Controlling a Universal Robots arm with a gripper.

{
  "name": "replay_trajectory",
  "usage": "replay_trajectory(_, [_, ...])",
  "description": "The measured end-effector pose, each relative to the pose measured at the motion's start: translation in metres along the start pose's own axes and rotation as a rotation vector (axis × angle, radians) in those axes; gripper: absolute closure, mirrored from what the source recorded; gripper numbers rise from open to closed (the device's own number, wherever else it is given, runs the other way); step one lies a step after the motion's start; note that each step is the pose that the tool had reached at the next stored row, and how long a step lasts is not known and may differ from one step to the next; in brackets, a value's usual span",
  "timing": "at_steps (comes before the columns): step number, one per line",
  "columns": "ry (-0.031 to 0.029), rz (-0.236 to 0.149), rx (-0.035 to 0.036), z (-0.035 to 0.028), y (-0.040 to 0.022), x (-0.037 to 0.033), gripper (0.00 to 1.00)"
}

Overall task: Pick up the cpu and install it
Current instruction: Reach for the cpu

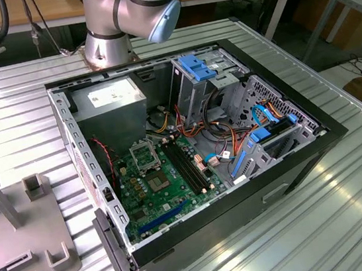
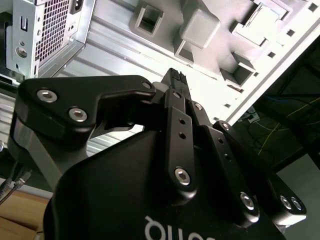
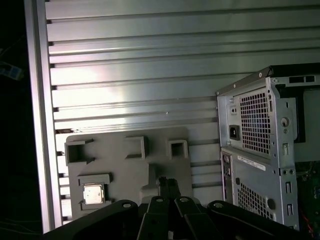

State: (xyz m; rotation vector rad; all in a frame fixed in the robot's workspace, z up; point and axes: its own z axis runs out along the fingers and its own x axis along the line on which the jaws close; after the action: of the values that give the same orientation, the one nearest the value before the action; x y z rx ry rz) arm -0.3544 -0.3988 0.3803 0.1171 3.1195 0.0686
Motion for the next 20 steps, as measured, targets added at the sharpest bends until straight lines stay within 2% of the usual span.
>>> replay_trajectory(11, [0.0000,0.000,0.0000,-0.0001,-0.0008,0.0097,0.89])
replay_trajectory(15, [0.0001,0.000,0.0000,-0.0003,-0.0016,0.0170,0.89])
replay_trajectory(17, [-0.0001,0.000,-0.0001,-0.0005,-0.0048,0.0248,0.89])
replay_trajectory(20, [0.0001,0.000,0.0000,-0.0008,-0.0081,0.0295,0.89])
